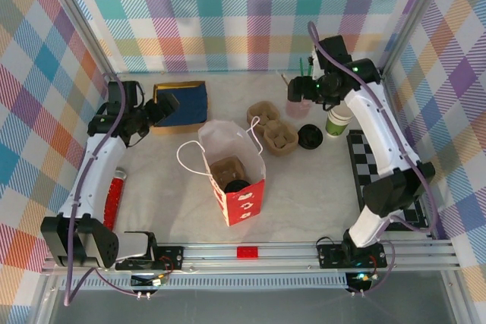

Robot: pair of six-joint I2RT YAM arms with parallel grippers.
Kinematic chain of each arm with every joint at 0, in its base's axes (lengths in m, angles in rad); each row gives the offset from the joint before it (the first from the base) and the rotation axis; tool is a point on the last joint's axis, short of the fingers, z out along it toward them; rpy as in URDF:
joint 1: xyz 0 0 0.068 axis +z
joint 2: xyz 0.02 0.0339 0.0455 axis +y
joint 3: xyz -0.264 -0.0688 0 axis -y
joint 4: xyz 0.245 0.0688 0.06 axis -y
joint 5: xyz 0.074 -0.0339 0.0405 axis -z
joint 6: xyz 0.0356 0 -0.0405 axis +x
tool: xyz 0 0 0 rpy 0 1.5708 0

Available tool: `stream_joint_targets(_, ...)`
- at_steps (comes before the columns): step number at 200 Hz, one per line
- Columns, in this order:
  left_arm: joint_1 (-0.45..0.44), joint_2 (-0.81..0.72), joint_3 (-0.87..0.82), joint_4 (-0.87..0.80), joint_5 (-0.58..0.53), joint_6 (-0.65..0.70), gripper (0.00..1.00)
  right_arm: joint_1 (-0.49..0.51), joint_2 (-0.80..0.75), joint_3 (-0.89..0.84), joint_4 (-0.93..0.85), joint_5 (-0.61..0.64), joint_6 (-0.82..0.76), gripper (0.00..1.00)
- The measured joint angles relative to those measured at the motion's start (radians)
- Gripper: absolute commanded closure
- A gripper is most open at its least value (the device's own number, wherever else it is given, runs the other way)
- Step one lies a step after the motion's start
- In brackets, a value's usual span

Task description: Pack the takeout coffee

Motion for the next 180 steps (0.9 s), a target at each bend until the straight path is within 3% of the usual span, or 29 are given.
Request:
stream_joint_targets(81, 0.008, 0.053, -0.092, 0.106, 0.016, 0.000, 0.09, -0.049, 0.146, 0.032, 0.013, -0.021, -0.016, 0.29)
stream_joint_targets(180, 0.009, 0.048, -0.145, 0.180, 0.022, 0.001, 0.11, -0.064, 0.263, 0.096, 0.027, 0.016, -0.013, 0.38)
